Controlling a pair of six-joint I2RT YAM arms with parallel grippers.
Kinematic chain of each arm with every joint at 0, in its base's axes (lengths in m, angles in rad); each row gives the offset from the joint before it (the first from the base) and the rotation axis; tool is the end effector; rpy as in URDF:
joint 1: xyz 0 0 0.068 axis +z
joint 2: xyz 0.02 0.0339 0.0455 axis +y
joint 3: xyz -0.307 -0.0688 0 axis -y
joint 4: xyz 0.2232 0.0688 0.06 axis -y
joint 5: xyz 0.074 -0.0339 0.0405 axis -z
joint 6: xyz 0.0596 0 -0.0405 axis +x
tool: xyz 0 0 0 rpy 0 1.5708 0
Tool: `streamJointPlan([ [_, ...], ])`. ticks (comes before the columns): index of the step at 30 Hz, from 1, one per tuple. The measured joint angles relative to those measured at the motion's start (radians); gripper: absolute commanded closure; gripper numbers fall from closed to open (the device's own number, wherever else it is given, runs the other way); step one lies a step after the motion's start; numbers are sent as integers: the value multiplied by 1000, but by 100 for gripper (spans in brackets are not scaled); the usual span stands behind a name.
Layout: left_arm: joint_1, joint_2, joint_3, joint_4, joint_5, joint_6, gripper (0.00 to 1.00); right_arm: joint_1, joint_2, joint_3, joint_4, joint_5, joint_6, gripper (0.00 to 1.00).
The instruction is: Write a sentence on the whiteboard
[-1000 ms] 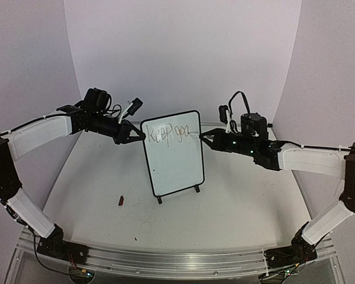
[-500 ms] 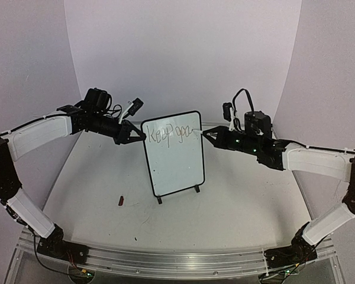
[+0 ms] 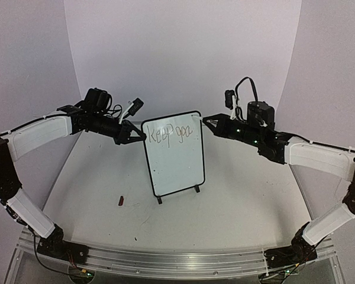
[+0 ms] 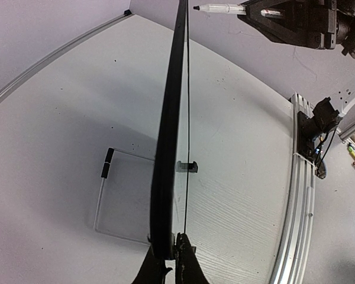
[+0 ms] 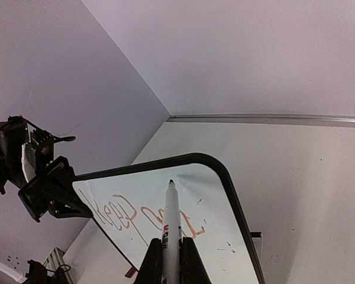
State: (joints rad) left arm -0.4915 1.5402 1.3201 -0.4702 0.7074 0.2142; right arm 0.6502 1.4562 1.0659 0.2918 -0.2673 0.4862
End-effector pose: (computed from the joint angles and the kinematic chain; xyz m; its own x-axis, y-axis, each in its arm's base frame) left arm 0.2758 -0.1915 0.3542 -0.3784 0.3858 -0.8414 0.9015 0.3598 -0.2405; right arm 0.2651 0.2214 0.3761 -0.4398 0.2317 -0.8677 -0.6646 0.5659 0.4880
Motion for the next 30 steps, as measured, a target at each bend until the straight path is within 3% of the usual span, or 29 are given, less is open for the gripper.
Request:
streamJointPlan([
  [13, 0, 0, 0, 0, -5, -4, 100, 0, 36, 2, 4, 19, -7, 100],
  [30, 0, 0, 0, 0, -9, -6, 100, 1, 26, -131, 30, 17, 38, 100],
])
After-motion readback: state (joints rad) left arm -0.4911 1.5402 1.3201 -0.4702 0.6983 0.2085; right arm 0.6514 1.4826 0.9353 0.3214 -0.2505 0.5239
